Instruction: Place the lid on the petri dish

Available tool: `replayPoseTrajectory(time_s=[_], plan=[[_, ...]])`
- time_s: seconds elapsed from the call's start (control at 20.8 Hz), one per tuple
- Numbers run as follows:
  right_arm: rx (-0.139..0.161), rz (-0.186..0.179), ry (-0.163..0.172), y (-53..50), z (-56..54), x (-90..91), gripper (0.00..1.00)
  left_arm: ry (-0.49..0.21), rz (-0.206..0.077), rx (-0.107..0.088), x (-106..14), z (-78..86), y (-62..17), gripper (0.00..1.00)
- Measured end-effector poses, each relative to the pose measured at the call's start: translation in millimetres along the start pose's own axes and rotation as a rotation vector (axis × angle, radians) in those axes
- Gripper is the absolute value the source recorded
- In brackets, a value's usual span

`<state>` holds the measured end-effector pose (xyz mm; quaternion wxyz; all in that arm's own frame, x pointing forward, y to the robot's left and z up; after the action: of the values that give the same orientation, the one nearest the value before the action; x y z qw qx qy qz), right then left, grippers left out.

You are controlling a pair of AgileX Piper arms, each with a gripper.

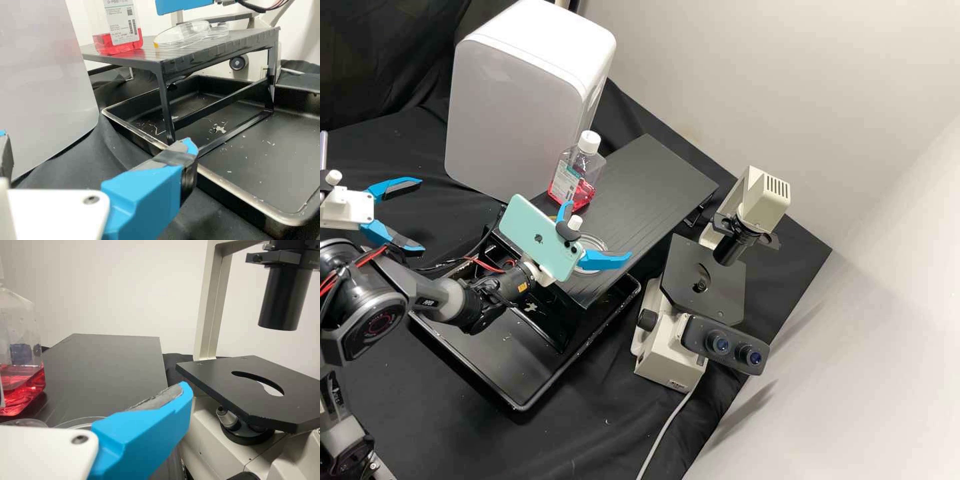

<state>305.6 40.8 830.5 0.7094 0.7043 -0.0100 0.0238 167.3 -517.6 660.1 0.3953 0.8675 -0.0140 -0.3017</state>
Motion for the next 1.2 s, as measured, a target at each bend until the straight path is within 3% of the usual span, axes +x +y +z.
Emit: replayPoseTrajectory(time_s=[0.34, 0.58, 0.82, 1.01, 1.2], plan=[[0.0, 0.0, 0.0, 0.0, 0.0, 0.0, 1.0, -0.004, 0.0, -0.03, 0.0, 0.4, 0.0, 1.0], [0.001, 0.001, 0.002, 0.1, -0.8, -0.2, 1.0, -0.012, 0.0, -0.029, 0.4, -0.1, 0.2, 1.0], [0.006, -0.016, 0.044, -4.8, -14.4, -7.3, 1.0, -0.014, 0.0, -0.028, 0.4, 0.1, 0.2, 1.0], [-0.02, -0.04, 0.078, -14.8, -26.2, -13.9, 1.0, -0.014, 0.0, -0.028, 0.4, 0.1, 0.2, 1.0], [-0.038, -0.058, 0.084, -23.8, -30.9, -20.2, 1.0, -0.014, 0.0, -0.028, 0.4, 0.1, 0.2, 1.0]])
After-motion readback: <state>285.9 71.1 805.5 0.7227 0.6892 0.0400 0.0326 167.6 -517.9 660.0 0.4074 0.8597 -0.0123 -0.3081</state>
